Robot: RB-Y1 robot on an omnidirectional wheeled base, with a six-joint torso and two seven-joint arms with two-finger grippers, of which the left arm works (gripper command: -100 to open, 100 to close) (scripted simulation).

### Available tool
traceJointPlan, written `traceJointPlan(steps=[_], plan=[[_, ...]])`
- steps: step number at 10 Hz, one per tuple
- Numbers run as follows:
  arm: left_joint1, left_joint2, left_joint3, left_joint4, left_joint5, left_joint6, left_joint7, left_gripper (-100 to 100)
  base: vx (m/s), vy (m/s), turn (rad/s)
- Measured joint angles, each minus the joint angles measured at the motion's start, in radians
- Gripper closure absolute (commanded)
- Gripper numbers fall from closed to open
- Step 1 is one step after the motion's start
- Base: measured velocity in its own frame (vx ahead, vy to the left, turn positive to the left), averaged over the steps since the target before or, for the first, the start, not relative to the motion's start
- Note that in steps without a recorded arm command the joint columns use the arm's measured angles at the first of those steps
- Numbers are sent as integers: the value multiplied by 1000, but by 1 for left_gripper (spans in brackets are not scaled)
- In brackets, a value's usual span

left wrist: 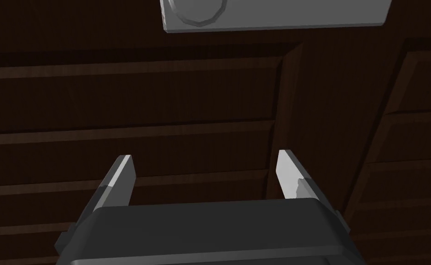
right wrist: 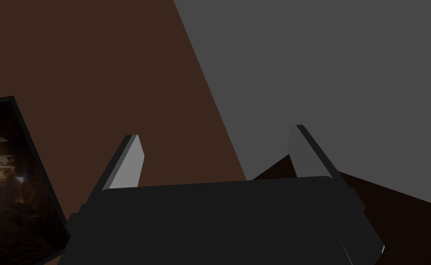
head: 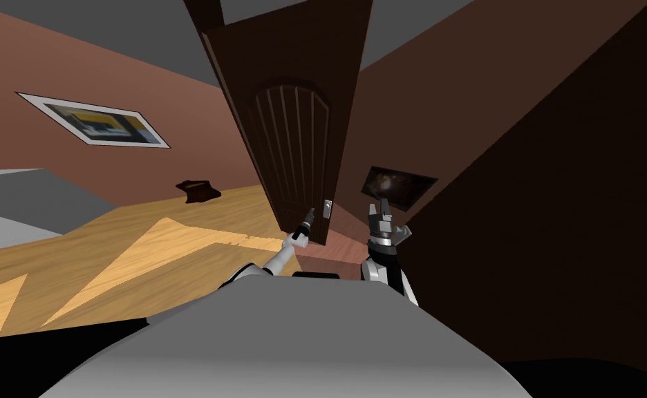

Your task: Push the door open

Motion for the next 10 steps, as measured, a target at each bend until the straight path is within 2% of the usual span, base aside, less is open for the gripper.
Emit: traceJointPlan(steps=[3,4,5,7,10], plan=[[-9,-26,27,12,-5,-1,1,-100,-87,-152,-24],[-9,-27,28,12,-5,-2,1,-100,21,117,-53],[5,-17,25,-10,1,6,-6,-100,43,177,-57],[3,-1,26,-4,21,1,-28,-100,133,146,-72],[7,36,25,-6,79,-10,-82,-100,125,45,-83]])
